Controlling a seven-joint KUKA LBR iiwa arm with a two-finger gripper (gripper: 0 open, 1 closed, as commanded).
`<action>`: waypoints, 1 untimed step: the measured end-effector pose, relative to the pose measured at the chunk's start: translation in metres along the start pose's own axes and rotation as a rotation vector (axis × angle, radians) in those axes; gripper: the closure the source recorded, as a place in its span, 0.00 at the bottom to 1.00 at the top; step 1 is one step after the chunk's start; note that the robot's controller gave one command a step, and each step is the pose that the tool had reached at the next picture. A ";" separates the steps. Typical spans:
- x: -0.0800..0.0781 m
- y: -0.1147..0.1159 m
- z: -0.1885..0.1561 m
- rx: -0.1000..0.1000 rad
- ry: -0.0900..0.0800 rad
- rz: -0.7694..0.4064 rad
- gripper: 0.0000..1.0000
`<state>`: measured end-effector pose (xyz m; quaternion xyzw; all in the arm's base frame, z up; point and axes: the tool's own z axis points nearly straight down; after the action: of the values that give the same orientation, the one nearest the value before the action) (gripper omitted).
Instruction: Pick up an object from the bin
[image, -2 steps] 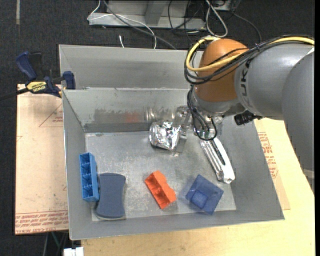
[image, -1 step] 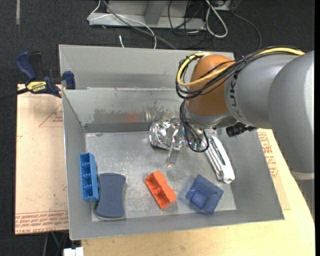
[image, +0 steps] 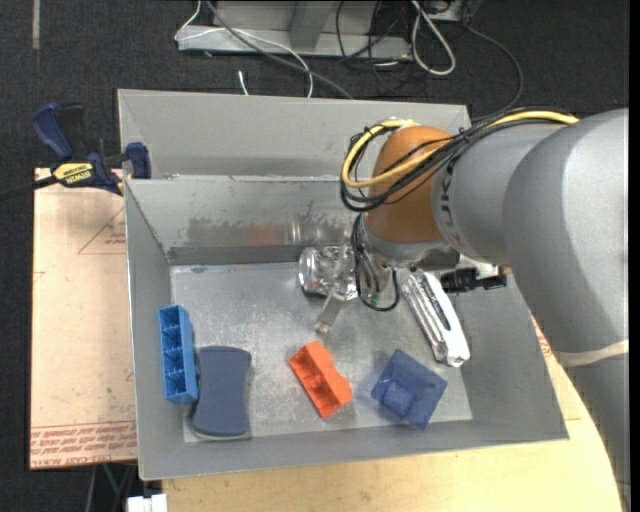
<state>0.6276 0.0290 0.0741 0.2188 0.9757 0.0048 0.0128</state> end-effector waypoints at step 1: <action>-0.006 -0.016 0.000 0.004 0.013 -0.044 1.00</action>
Offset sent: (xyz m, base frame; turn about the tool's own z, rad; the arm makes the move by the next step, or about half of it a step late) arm 0.0000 0.0000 0.0000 0.0000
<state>0.6266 0.0123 0.0738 0.1973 0.9803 0.0039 0.0064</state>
